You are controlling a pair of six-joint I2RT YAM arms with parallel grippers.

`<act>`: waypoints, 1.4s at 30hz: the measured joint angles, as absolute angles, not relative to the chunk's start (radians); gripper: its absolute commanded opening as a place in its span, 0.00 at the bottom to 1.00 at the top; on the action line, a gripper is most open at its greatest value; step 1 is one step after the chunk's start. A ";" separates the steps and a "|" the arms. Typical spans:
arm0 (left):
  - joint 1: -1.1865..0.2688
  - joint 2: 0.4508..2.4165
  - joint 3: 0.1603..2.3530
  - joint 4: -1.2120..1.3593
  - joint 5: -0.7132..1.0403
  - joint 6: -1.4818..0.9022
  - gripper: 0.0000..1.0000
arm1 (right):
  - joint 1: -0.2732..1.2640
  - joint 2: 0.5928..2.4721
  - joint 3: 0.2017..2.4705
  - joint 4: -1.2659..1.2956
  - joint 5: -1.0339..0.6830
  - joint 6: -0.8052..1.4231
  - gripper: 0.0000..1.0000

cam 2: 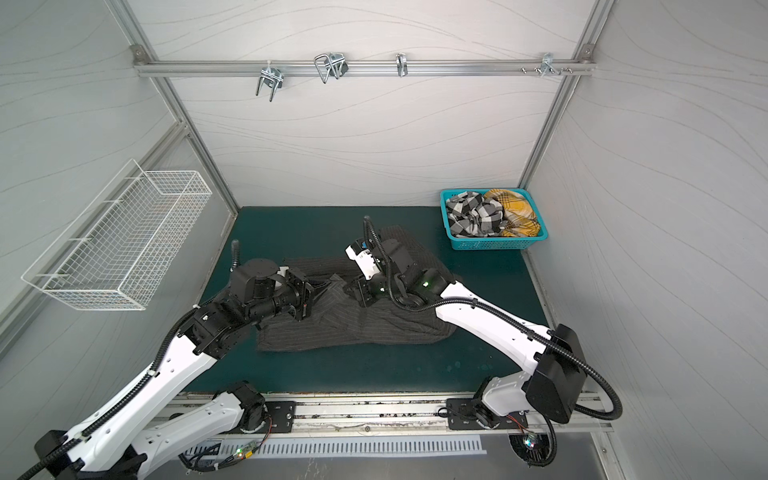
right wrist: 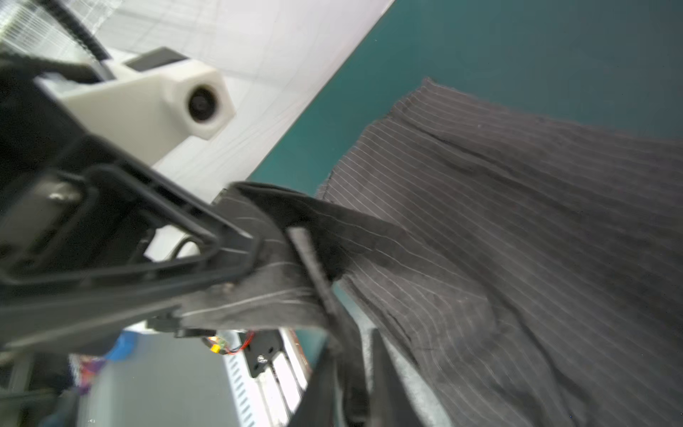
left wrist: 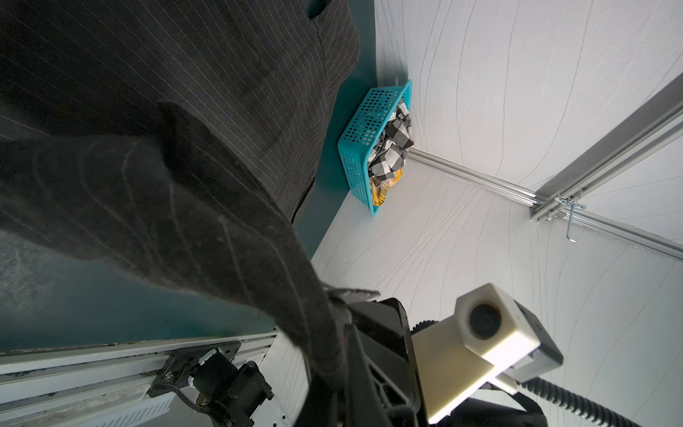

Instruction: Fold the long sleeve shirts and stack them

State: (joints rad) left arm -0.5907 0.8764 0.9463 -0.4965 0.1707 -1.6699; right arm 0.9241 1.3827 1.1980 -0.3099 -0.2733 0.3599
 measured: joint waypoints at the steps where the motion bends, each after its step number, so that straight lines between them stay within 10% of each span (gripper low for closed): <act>1: -0.589 0.876 0.943 -0.496 0.171 -1.670 0.00 | 0.924 1.383 1.198 -0.310 -0.275 0.354 0.00; 5: -0.582 0.872 0.923 -0.495 0.173 -1.672 0.00 | 0.924 1.373 1.192 -0.316 -0.278 0.347 0.00; 14: -0.552 0.881 0.914 -0.477 0.182 -1.516 0.78 | 0.921 1.276 1.180 -0.409 -0.262 0.292 0.00; 28: -0.492 0.862 1.216 -0.698 0.292 -0.228 0.72 | 0.894 1.246 1.246 -0.730 -0.271 0.045 0.00; 42: -0.600 1.045 1.107 -0.702 0.573 0.180 0.79 | 0.894 1.247 1.288 -0.749 -0.431 0.008 0.00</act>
State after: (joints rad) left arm -0.6003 1.0447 1.1072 -0.7021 0.5732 0.1802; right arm 0.8944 1.2472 1.2877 -0.7490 -0.4309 0.0078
